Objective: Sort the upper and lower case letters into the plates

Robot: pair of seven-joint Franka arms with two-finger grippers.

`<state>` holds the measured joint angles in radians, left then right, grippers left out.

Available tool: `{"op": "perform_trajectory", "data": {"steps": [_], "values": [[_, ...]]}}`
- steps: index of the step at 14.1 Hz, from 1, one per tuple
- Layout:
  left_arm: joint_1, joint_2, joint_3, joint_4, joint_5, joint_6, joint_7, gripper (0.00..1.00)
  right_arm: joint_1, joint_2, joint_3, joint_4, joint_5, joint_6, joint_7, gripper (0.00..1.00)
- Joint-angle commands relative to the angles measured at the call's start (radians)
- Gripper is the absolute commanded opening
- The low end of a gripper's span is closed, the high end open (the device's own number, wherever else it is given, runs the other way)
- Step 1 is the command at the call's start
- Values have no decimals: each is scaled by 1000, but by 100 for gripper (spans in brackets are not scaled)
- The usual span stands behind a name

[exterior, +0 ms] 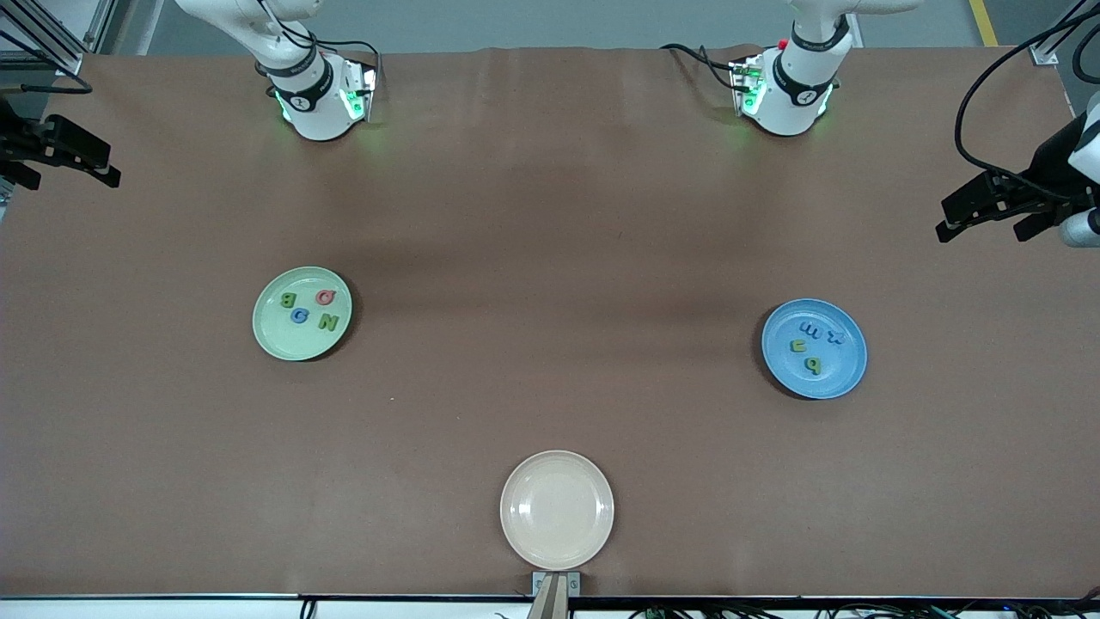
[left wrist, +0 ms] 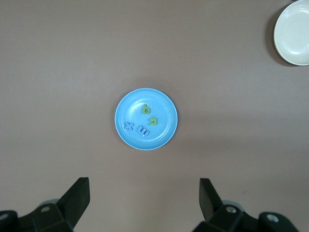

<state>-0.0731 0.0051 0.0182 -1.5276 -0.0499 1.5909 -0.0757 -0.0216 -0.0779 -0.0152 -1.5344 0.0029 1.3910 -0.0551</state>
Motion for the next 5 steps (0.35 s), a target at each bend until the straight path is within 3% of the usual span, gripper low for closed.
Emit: {"op": "perform_trajectory", "data": {"steps": [1, 5], "values": [[2, 7, -3, 18, 16, 1, 2, 100, -14, -20, 8, -4, 22, -23, -12, 100], [2, 7, -3, 18, 18, 1, 2, 100, -14, -20, 9, 2, 40, -26, -8, 100]]}}
